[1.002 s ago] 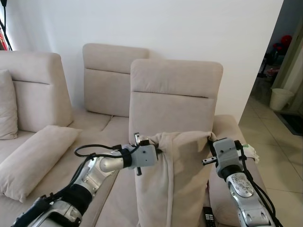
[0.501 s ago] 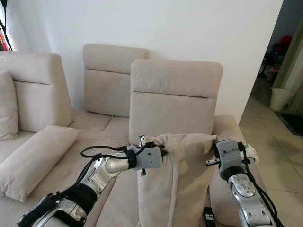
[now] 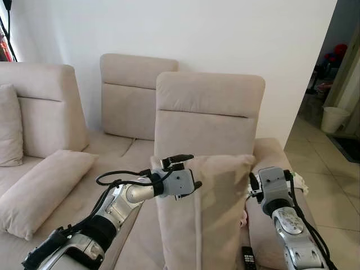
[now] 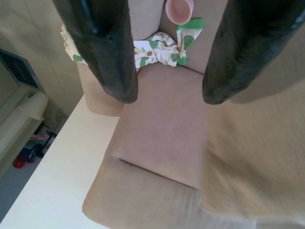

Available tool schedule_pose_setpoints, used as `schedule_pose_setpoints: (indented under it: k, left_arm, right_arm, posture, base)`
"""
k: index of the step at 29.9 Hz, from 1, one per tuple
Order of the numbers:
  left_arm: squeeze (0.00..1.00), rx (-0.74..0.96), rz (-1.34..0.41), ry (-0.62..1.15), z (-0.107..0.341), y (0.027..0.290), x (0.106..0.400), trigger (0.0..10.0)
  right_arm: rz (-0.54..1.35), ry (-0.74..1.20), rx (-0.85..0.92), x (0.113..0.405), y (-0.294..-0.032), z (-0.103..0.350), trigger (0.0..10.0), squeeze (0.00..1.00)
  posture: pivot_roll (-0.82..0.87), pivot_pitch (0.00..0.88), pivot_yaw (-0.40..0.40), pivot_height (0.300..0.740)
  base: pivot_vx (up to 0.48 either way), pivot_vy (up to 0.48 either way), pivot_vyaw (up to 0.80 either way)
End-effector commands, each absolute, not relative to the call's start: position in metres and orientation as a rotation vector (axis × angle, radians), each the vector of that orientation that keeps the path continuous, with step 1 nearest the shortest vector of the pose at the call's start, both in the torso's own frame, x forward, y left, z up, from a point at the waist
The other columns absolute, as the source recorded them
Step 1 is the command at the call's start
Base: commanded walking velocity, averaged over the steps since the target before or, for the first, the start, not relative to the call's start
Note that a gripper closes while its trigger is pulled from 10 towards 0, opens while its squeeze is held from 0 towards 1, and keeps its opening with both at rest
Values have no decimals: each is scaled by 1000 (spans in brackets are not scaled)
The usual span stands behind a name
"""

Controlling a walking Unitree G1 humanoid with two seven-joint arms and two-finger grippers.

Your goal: Move the pillow to the sofa from floor

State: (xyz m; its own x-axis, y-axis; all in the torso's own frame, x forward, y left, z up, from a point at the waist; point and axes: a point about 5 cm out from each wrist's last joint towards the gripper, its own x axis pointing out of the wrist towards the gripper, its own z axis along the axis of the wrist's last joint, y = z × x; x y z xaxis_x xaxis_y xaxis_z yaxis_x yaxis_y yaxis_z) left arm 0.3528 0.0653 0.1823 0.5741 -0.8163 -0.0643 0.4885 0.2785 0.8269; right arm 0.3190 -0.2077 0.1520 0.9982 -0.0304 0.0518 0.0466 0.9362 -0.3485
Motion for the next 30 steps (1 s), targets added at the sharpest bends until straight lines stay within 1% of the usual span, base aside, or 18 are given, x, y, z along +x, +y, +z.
schedule_pose_setpoints:
  k: [1,12,17,18,20,21,22,24,25,27,30]
  left_arm:
    - [0,935,-902,-426,184,65,354,10000]
    - [0,914,-895,-440,186,65,354,10000]
    - [0,879,-917,-410,180,65,352,10000]
    - [0,874,-941,-366,175,65,351,10000]
    - [0,916,-1002,-242,157,68,349,10000]
    - [0,924,-1010,-188,150,70,349,10000]
    - [0,924,-1010,-188,150,70,349,10000]
    - [0,936,-999,-111,141,76,351,10000]
    - [0,936,-999,-111,141,76,351,10000]
    - [0,948,-985,-50,135,81,353,10000]
    - [0,966,-979,3,130,84,354,10000]
  right_arm:
    - [-48,-32,-356,321,-208,152,10000,0]
    - [-43,-34,-356,322,-207,152,10000,0]
    - [-74,-68,-332,320,-207,155,10000,0]
    - [-99,-61,-290,320,-208,154,10000,0]
    - [-146,37,-125,318,-213,139,10000,0]
    - [-155,77,-73,316,-213,131,10000,0]
    - [-155,77,-73,316,-213,131,10000,0]
    - [-132,137,-16,314,-209,121,10000,0]
    - [-132,137,-16,314,-209,121,10000,0]
    - [-60,208,-10,314,-201,111,10000,0]
    - [31,246,-38,313,-191,106,10000,0]
  posture:
    - [90,0,21,740]
    - [91,0,19,740]
    - [91,0,18,740]
    - [92,0,18,740]
    - [93,0,16,740]
    - [93,0,16,740]
    - [93,0,16,740]
    - [92,0,17,740]
    - [92,0,17,740]
    - [89,0,18,740]
    - [88,0,20,740]
  base:
    - [0,0,0]
    - [0,0,0]
    - [0,0,0]
    - [0,0,0]
    - [0,0,0]
    - [0,0,0]
    - [0,0,0]
    - [0,0,0]
    - [0,0,0]
    - [0,0,0]
    - [0,0,0]
